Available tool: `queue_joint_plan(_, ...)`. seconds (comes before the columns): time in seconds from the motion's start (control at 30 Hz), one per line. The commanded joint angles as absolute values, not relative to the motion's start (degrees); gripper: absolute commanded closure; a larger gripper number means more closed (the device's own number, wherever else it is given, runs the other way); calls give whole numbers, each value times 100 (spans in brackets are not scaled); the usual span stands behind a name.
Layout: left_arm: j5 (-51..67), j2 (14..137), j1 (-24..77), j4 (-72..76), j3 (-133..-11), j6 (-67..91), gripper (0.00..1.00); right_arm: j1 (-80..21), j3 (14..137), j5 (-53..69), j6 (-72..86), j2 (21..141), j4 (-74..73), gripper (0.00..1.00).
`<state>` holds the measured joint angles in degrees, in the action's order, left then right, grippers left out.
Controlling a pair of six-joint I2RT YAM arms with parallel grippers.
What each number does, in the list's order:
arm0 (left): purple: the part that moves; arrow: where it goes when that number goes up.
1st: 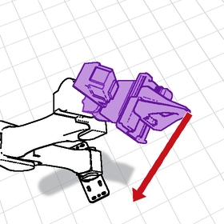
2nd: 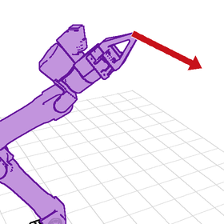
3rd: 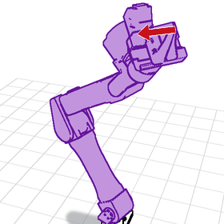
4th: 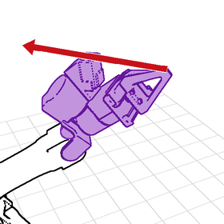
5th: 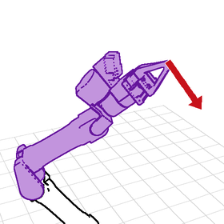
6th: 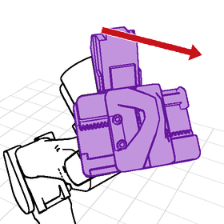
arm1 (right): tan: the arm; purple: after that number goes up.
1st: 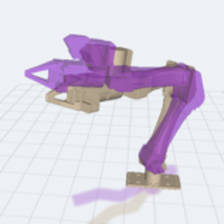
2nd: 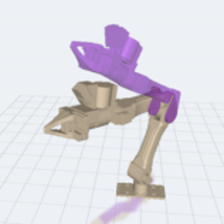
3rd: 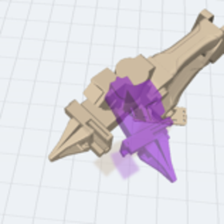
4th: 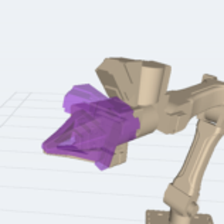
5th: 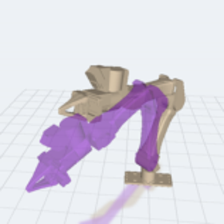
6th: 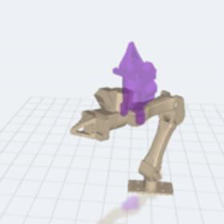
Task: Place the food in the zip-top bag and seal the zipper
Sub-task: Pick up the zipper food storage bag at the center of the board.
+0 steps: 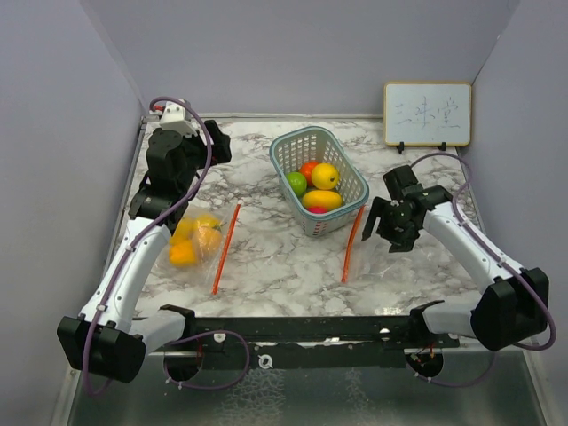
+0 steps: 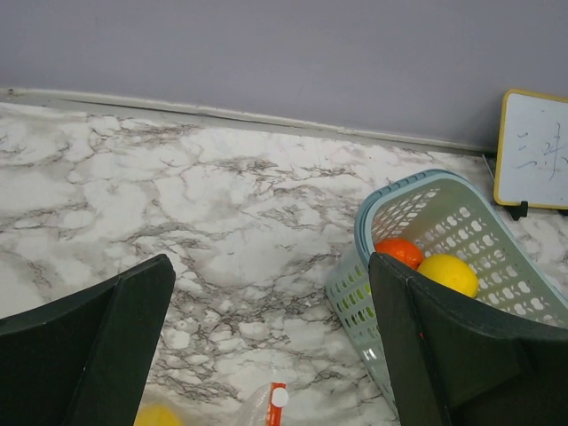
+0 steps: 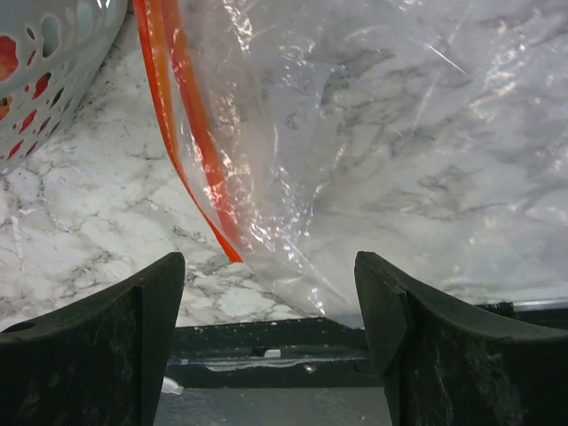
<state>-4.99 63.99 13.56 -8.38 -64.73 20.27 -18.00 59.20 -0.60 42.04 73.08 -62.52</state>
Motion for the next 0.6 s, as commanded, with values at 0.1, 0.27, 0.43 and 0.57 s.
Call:
queue_joint_plan(0.1, -261, 6447, 1351, -724, -6528, 2130, 7, -1825, 5241, 311, 4143, 7759, -4176, 22)
queue_joint_plan(0.27, -193, 6469, 1348, -695, -6477, 2190, 7, -1881, 5205, -14, 4135, 7931, -3769, 22)
queue_joint_plan(0.43, -93, 6470, 1354, -685, -6465, 2246, 7, -1976, 5087, -134, 4267, 8180, -3463, 23)
queue_joint_plan(0.57, -89, 6469, 1353, -686, -6492, 2198, 7, -2074, 5218, -387, 4298, 8583, -3560, 22)
